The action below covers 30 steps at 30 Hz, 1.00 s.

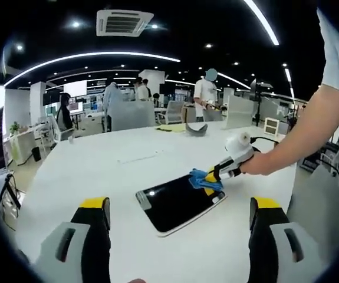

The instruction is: Wipe the mirror surface with the cleaning cloth until all visible marks leave the cleaned area.

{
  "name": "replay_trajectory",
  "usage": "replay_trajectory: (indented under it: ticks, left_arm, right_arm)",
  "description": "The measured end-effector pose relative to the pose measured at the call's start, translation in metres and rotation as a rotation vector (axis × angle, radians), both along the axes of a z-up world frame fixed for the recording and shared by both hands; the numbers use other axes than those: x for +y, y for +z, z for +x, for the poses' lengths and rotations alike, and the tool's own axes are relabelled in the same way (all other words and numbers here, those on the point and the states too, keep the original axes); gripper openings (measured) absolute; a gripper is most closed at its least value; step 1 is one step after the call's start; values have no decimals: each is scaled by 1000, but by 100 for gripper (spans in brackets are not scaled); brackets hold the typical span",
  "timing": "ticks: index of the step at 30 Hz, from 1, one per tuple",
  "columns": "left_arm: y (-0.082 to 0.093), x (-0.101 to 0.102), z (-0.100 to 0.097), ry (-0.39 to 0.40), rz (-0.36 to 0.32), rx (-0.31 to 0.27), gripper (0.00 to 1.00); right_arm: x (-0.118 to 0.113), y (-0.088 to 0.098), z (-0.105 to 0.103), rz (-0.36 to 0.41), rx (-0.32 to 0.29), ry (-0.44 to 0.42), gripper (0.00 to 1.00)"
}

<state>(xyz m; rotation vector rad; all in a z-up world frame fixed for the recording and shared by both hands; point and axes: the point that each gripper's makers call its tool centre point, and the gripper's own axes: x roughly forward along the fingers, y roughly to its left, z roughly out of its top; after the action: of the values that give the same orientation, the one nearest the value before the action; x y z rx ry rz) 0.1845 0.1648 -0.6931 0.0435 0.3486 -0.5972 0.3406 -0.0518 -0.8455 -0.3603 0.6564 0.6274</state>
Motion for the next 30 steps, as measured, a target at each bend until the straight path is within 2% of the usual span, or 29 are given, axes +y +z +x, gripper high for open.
replay_trajectory:
  ticks: [30]
  left_arm:
    - [3, 0, 3, -9, -29, -17, 99]
  right_arm:
    - [3, 0, -4, 15, 10, -27, 2]
